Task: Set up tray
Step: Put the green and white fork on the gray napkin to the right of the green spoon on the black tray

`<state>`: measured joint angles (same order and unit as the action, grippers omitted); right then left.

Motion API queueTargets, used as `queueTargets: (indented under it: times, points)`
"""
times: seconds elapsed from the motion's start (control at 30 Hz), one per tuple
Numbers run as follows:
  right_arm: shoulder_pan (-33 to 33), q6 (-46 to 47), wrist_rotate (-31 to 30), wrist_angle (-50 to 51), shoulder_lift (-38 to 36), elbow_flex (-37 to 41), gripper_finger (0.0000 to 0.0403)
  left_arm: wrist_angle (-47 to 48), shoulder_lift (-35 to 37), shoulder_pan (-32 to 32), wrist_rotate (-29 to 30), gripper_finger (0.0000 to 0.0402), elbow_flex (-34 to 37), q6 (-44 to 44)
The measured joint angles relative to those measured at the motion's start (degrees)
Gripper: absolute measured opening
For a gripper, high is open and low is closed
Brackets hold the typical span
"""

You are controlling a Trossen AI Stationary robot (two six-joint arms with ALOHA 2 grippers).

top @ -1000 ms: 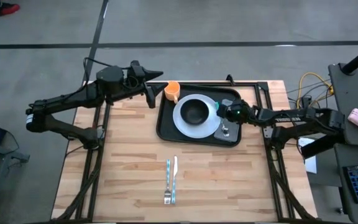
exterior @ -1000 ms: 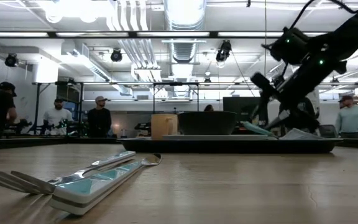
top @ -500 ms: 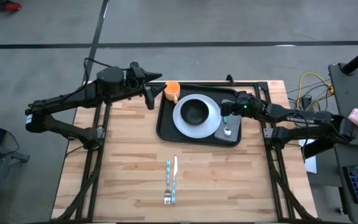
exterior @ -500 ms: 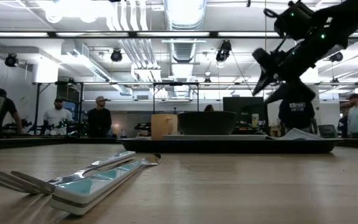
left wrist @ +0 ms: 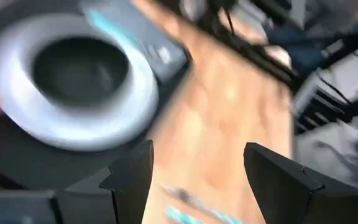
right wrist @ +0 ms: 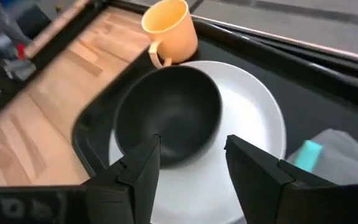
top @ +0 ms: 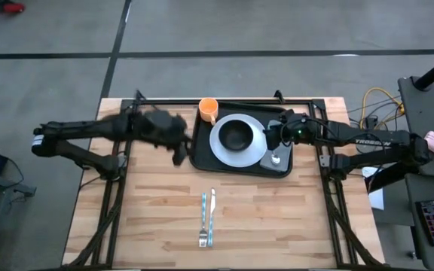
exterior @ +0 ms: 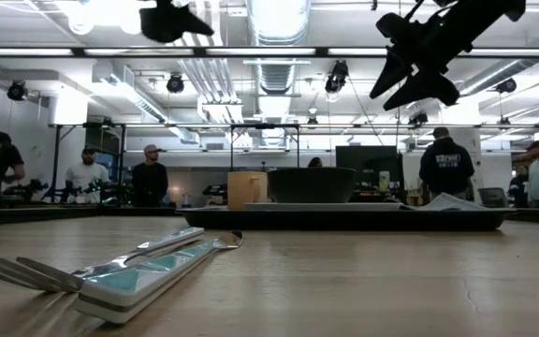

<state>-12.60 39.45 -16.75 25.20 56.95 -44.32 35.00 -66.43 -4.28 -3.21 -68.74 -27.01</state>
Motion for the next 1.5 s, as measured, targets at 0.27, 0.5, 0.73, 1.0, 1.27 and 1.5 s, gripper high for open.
queueTargets:
  times: [0.27,0.5,0.73,1.0,1.27,1.5]
  points:
    - [-0.15,-7.4,0.02,2.09,-1.2,-0.94,0.0168,-7.21,0.07,14.37,6.42,0.023,13.38,-34.0]
    - [-0.28,-9.37,0.02,5.13,-3.18,-1.05,0.0169,-17.21,-8.61,24.23,18.75,0.023,16.47,-52.67]
    - [-0.74,-12.81,-0.06,8.56,-5.83,-1.03,0.0169,1.54,-25.78,26.15,18.28,0.023,1.22,-59.91]
    - [-0.74,-14.64,0.06,9.33,-7.99,-0.98,0.0169,15.87,-39.87,26.1,18.3,0.023,-14.71,-66.68]
    - [-0.8,-17.0,0.07,10.75,-8.59,-0.97,0.0169,16.45,-45.55,26.08,14.71,0.023,-17.11,-72.2]
    - [-0.81,-17.04,0.09,11.03,-8.57,-0.92,0.0169,16.22,-45.66,26.13,13.78,0.023,-14.14,-75.24]
